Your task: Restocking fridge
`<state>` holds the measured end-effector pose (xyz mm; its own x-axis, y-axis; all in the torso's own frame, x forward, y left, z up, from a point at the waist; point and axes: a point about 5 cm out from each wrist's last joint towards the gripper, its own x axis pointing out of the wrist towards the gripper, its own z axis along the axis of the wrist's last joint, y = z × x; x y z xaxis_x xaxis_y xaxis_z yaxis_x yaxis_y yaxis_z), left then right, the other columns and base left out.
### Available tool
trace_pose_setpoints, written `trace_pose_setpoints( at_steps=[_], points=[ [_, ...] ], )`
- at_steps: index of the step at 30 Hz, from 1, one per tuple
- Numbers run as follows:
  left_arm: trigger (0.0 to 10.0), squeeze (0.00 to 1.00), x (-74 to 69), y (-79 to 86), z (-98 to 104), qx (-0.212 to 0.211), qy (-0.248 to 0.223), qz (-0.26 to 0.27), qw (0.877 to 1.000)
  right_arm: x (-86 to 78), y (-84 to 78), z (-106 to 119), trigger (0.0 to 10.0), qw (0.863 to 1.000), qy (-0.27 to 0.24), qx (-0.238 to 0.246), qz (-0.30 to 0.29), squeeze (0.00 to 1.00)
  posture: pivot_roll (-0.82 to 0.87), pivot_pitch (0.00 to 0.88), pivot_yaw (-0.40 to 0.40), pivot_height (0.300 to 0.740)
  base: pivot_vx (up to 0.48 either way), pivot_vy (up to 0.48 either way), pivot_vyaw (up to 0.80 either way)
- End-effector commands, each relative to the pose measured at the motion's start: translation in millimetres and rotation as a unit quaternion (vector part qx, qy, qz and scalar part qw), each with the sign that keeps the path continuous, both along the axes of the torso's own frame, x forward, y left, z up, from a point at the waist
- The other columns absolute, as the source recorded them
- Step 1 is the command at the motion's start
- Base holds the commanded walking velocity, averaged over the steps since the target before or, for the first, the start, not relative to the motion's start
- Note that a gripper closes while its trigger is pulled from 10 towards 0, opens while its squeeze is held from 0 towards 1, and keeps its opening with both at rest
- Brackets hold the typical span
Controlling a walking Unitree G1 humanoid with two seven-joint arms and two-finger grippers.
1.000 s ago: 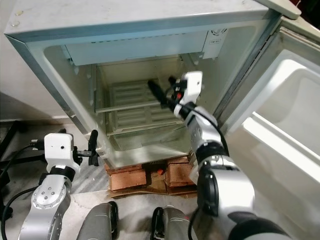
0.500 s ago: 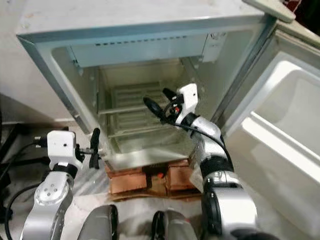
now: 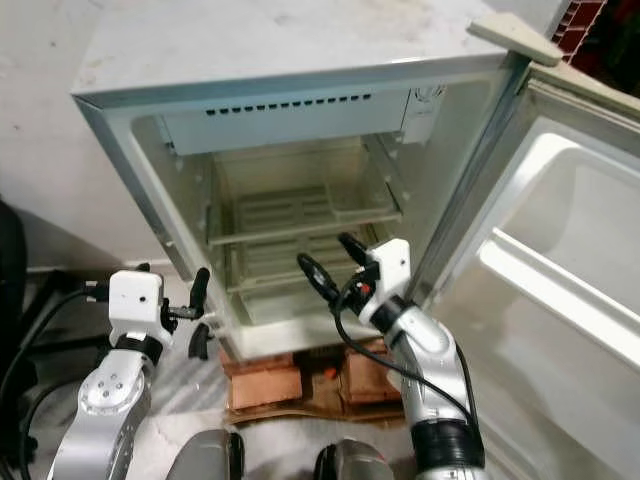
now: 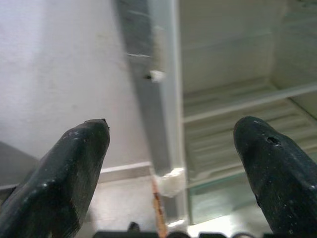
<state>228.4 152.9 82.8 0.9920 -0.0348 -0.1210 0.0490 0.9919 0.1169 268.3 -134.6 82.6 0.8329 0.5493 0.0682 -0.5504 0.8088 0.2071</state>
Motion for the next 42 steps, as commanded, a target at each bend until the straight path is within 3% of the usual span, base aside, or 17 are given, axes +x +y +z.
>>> trace_pose_setpoints(
  at_steps=[1, 5, 9, 14, 16, 17, 23, 42],
  points=[
    [10.0, 0.0, 0.1, 4.2, -5, 0.009, 0.008, 0.004, 1.0, -7.1, -3.9, -1, 10.0, 0.999, 0.008, -0.002, -0.051, 0.0, 0.01, 0.0, 0.01, 0.74, 0.0, 0.0, 0.0],
    [10.0, 0.0, 5.8, 4.2, -5, 0.012, 0.004, 0.009, 1.0, -16.0, -5.3, -7, 10.0, 0.994, 0.031, 0.01, -0.107, 0.0, 0.0, 0.0, 0.032, 0.74, 0.0, 0.0, 0.0],
    [10.0, 0.0, 11.4, 6.7, 1, 0.012, -0.008, 0.018, 1.0, -12.5, -4.1, -3, 10.0, 0.991, 0.01, -0.046, -0.129, 0.0, -0.02, 0.005, 0.036, 0.74, 0.0, 0.0, 0.0],
    [10.0, 0.0, 9.3, 12.8, -3, 0.018, -0.006, 0.024, 1.0, -6.2, -18.9, -1, 10.0, 0.981, 0.011, -0.07, -0.179, 0.0, -0.03, 0.009, 0.017, 0.74, 0.0, 0.0, 0.0],
    [10.0, 0.0, 8.3, 11.8, -7, 0.021, 0.0, 0.025, 0.999, -7.0, -22.3, -2, 10.0, 0.977, 0.003, -0.056, -0.204, 0.0, -0.03, 0.0, 0.012, 0.74, 0.0, 0.0, 0.0],
    [10.0, 0.0, 8.2, 8.1, -9, 0.017, 0.003, 0.019, 1.0, -7.8, -24.0, -4, 10.0, 0.973, 0.006, -0.077, -0.219, 0.0, -0.03, 0.0, 0.007, 0.74, 0.0, 0.0, 0.0],
    [10.0, 0.0, 12.9, 1.7, -10, 0.014, 0.002, 0.009, 1.0, -11.8, -29.1, -12, 10.0, 0.968, 0.039, -0.064, -0.238, 0.0, -0.04, 0.0, 0.008, 0.74, -0.042, 0.0, 0.0],
    [10.0, 0.0, 24.5, -1.2, -7, 0.014, -0.011, 0.0, 1.0, -0.7, -30.7, -10, 10.0, 0.965, 0.032, -0.058, -0.252, 0.0, -0.03, 0.0, 0.026, 0.74, -0.257, 0.0, 0.0]
  ],
)
